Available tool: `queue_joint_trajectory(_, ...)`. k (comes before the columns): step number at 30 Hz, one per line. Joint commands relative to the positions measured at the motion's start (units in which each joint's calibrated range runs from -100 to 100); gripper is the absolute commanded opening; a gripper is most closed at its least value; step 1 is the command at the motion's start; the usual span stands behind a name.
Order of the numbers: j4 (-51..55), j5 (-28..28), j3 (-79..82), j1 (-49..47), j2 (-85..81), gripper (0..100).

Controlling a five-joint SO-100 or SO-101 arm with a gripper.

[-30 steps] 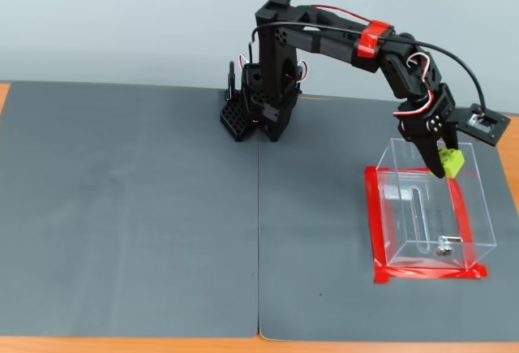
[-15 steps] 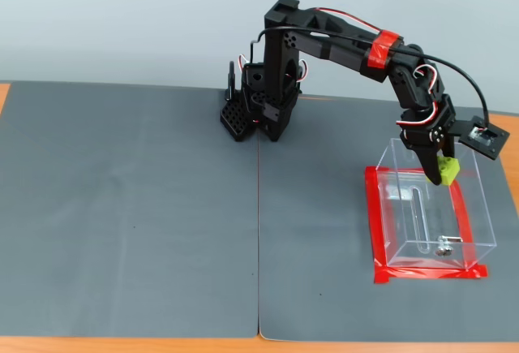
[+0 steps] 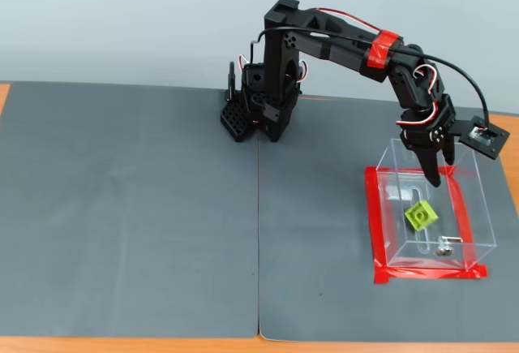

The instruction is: Pick the green lego block and place it into the transparent box

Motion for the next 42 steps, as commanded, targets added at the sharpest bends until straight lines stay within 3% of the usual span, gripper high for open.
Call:
queue_joint_trajectory(1, 0.0, 0.1, -3.6, 0.8, -1.9, 8)
queue_joint_trajectory(4, 0.1, 0.2, -4.1, 1.1, -3.8, 1)
queue_joint_trajectory(21, 9.6, 0.3, -0.6, 15.9, -21.9, 2)
queue_joint_trajectory(42, 9.0, 0.3, 44.4, 40.0, -65.1, 2)
